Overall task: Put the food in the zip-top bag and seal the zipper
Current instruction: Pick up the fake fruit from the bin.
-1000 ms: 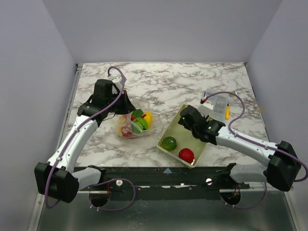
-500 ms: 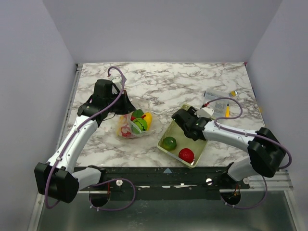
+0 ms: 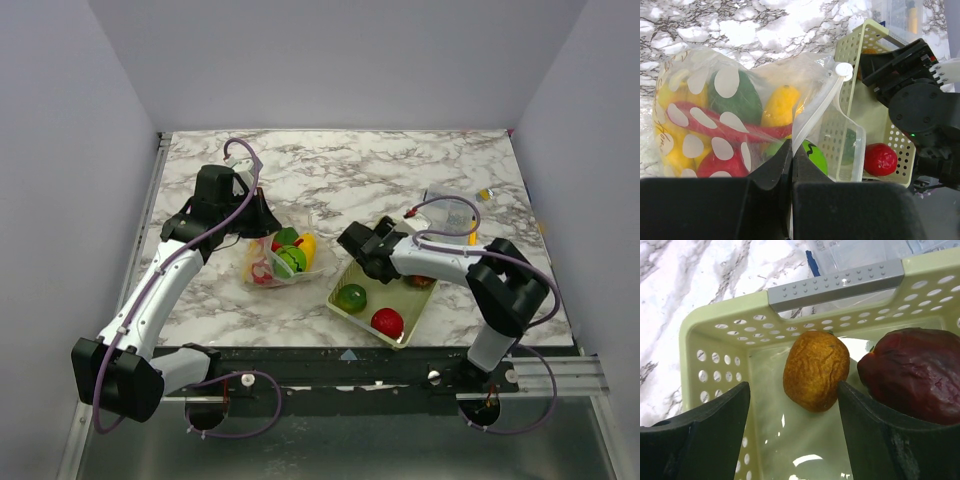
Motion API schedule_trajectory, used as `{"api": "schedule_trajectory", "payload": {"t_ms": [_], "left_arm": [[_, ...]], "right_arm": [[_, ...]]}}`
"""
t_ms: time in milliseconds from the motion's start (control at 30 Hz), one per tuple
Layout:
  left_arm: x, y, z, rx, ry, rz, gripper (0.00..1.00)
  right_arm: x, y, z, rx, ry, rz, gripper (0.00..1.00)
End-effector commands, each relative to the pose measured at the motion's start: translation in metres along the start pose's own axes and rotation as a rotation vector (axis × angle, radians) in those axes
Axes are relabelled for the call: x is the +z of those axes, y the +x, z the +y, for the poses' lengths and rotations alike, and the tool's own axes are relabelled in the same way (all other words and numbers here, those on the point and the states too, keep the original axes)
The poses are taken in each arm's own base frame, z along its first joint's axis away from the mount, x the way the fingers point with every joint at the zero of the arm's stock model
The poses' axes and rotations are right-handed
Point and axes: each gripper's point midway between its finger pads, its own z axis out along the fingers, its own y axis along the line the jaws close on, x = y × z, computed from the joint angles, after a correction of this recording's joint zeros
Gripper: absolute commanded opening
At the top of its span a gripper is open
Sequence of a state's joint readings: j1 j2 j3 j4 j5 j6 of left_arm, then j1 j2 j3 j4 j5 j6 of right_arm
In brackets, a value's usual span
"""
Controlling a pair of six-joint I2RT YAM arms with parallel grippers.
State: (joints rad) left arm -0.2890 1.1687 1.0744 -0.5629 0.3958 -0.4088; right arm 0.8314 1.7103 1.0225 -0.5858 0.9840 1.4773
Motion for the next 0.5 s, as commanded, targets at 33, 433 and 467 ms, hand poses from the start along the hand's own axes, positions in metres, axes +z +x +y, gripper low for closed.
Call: {"api": "schedule_trajectory", "payload": {"t_ms": [33,433,467], "left_arm": [[-0.004,-0.004,-0.006,0.009,0.031,-0.021,0.0],[-0.005,-0.004,-0.007,0.009,0.037,-0.023,0.0],[-0.005,-0.004,-0.007,0.008,0.035,-0.021,0.0]], "right_arm": [[0.013,-0.004,-0.008,-0.013,0.068,-0.077,0.74],[0.023,0.006,-0.018,-0.071,0.152,-0.095,0.61],[0.022,0.005,-0.018,-0.078,0.156,-0.096,0.54]]}}
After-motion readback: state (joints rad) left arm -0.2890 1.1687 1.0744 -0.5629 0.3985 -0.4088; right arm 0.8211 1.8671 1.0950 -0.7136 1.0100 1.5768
